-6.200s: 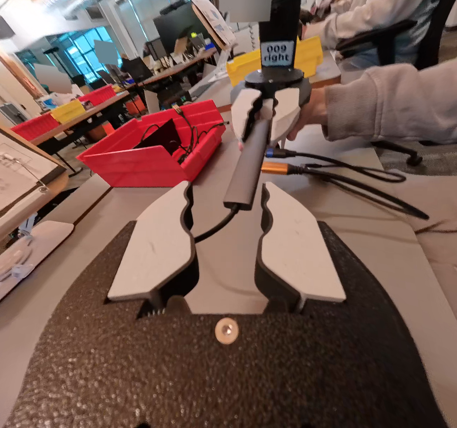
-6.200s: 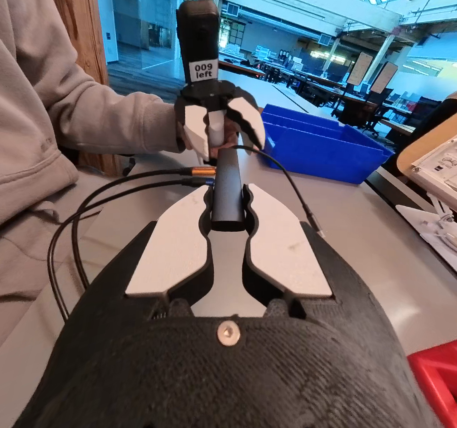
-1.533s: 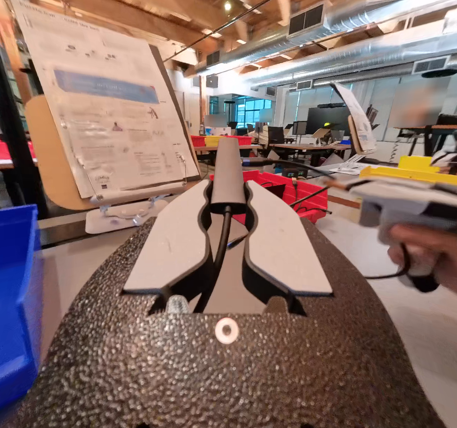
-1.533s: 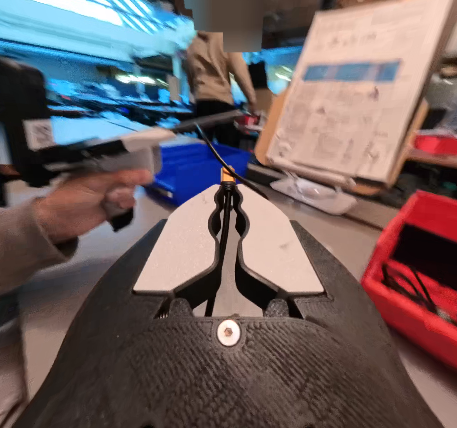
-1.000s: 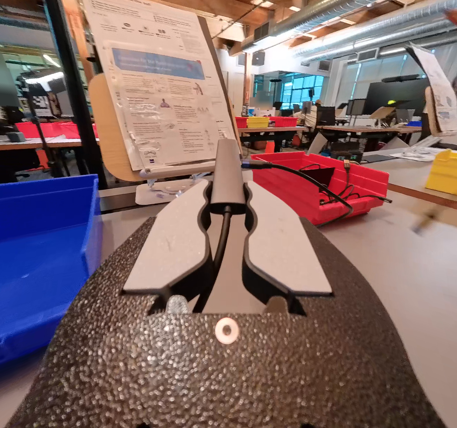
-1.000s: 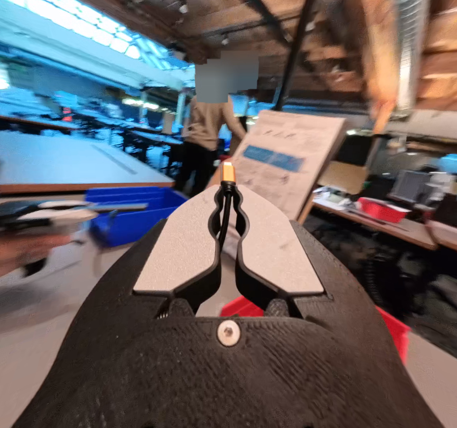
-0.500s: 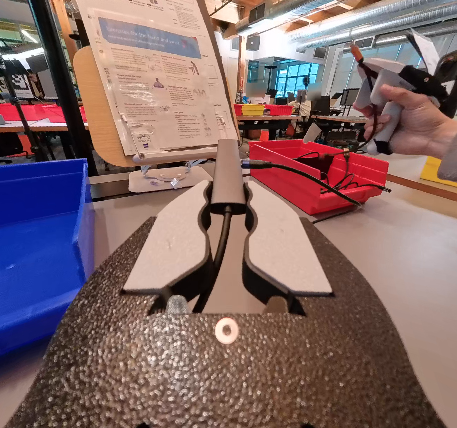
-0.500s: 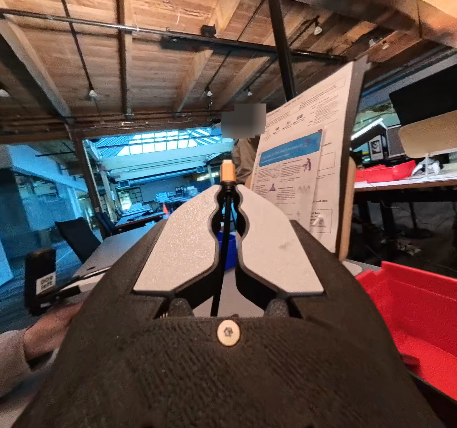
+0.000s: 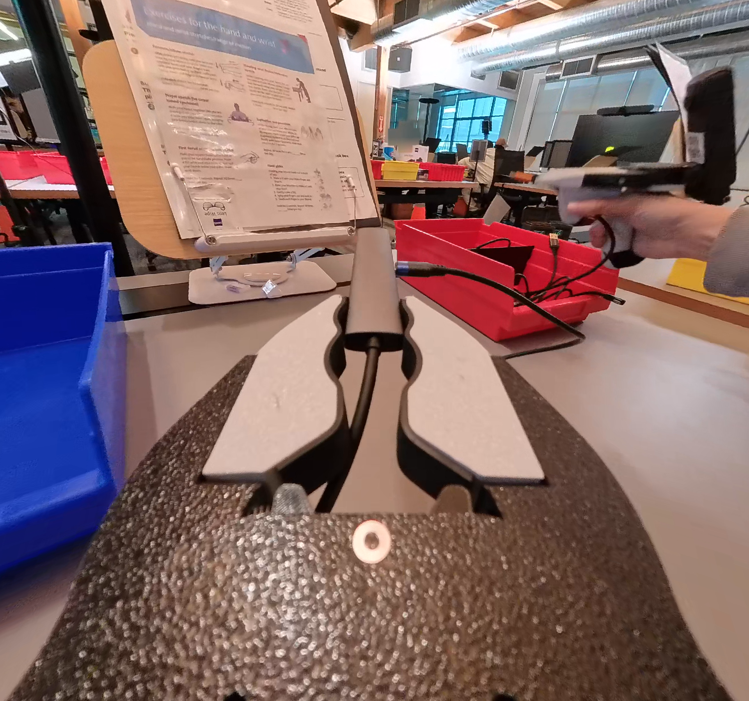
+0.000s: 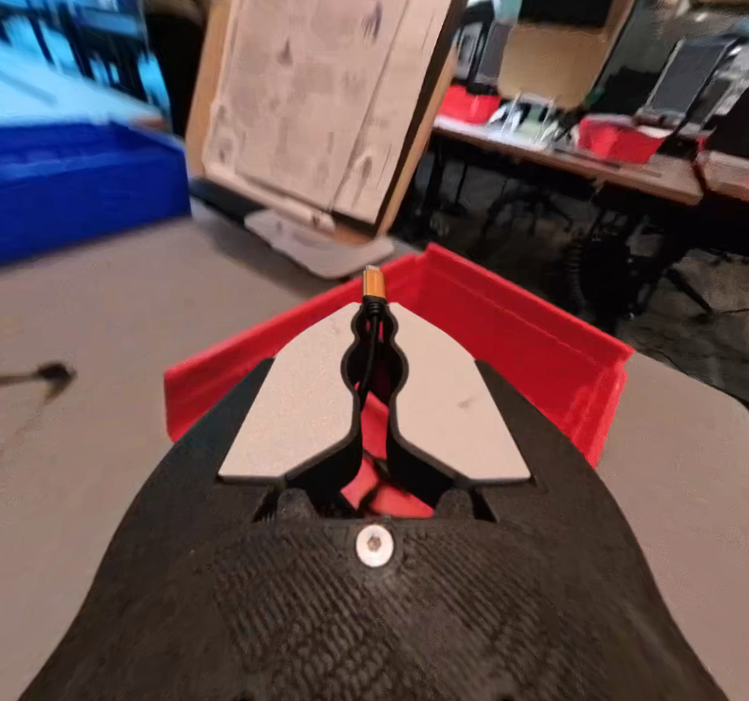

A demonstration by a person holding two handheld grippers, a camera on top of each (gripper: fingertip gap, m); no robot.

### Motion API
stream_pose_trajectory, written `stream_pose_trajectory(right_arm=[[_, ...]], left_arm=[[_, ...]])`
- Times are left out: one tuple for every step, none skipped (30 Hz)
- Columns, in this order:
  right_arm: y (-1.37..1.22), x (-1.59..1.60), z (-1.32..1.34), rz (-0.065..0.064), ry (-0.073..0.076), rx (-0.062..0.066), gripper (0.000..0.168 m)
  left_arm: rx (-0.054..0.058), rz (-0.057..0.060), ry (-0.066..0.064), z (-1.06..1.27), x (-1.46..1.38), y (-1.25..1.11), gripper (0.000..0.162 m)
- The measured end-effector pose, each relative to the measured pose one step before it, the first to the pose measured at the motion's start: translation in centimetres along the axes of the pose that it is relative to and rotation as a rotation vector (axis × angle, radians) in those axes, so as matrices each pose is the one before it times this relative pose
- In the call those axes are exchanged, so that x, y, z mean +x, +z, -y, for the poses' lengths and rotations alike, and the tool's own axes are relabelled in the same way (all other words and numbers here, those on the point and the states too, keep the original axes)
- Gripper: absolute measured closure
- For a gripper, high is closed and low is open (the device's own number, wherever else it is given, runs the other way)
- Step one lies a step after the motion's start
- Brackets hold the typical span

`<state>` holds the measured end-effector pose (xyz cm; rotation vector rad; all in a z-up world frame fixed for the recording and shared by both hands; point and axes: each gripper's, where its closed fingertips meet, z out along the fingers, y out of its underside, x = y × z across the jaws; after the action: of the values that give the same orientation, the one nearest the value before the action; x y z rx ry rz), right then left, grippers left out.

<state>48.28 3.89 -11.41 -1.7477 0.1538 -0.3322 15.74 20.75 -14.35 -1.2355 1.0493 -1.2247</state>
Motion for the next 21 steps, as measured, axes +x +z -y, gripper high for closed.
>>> stream_pose_trajectory(right_arm=[[0.375,-0.164,-2.562,0.0078,-0.0681,-0.1615,0.161],[0.504,-0.235,-2.505,0.0038,-0.0661,-0.1762,0.160],[0.559,-0.218,-1.645,-0.0140,-0.0874,-0.1263,0.155],[0.449,-0.397,-0.562,-0.0151,-0.0946,-0.0508,0.151],[0.254,-0.529,0.267,-0.0024,-0.0729,0.0001,0.146],[0.053,-0.362,0.529,0.0053,-0.0291,0.0071,0.137],[-0.097,0.057,0.515,0.0015,0.0120,-0.0016,0.129],[-0.264,0.497,0.635,-0.0133,0.0347,0.0083,0.123],[-0.428,0.757,0.783,-0.0249,0.0367,0.0235,0.119],[-0.537,0.702,0.915,-0.0202,0.0295,0.0336,0.114],[-0.635,0.504,0.989,-0.0090,0.0218,0.0360,0.110],[-0.779,0.583,0.978,-0.0229,0.0193,0.0279,0.110],[-0.933,0.477,0.992,-0.0310,0.0136,0.0179,0.109],[-1.043,0.105,1.021,-0.0266,0.0089,0.0177,0.108],[-1.068,-0.518,0.951,-0.0115,0.0146,0.0165,0.107],[-1.079,-1.298,0.886,0.0120,0.0181,0.0181,0.103],[-0.973,-2.122,0.987,0.0345,0.0187,0.0368,0.102],[-0.761,-2.989,0.970,0.0562,0.0238,0.0569,0.104],[-0.417,-3.424,0.669,0.0578,0.0317,0.0580,0.109],[-0.041,-3.615,0.405,0.0542,0.0344,0.0587,0.110],[0.277,-3.472,0.187,0.0425,0.0363,0.0647,0.113]], left_arm=[[-0.0007,0.0004,-0.0005,0.015,-0.052,-0.019,0.139],[0.0011,0.0017,-0.0020,0.010,-0.072,-0.017,0.139],[0.0006,0.0000,-0.0034,-0.027,-0.049,-0.002,0.139],[-0.0008,-0.0022,-0.0049,-0.046,-0.019,0.009,0.139],[-0.0010,-0.0018,-0.0041,-0.041,0.003,0.025,0.139],[-0.0020,-0.0002,-0.0014,-0.068,0.003,0.023,0.139],[-0.0024,-0.0004,0.0016,-0.048,0.045,0.007,0.139],[-0.0017,-0.0026,0.0025,-0.029,0.087,0.001,0.139],[-0.0005,-0.0032,0.0019,0.018,0.101,-0.008,0.139],[0.0005,-0.0011,0.0028,0.031,0.066,0.000,0.139],[0.0004,-0.0007,0.0041,0.042,0.042,-0.009,0.139],[-0.0003,-0.0027,0.0030,0.023,0.056,-0.003,0.139],[-0.0008,-0.0039,0.0005,0.010,0.039,0.007,0.139],[-0.0012,-0.0043,-0.0012,-0.016,0.036,0.023,0.139],[-0.0024,-0.0047,-0.0015,-0.064,0.054,0.042,0.139],[-0.0032,-0.0047,-0.0012,-0.099,0.082,0.062,0.139],[-0.0037,-0.0073,-0.0005,-0.118,0.131,0.087,0.139],[-0.0026,-0.0128,0.0013,-0.139,0.257,0.098,0.139],[-0.0022,-0.0132,0.0043,-0.159,0.308,0.108,0.139],[-0.0055,-0.0095,0.0074,-0.219,0.327,0.124,0.139],[-0.0076,-0.0094,0.0089,-0.236,0.375,0.122,0.139]])
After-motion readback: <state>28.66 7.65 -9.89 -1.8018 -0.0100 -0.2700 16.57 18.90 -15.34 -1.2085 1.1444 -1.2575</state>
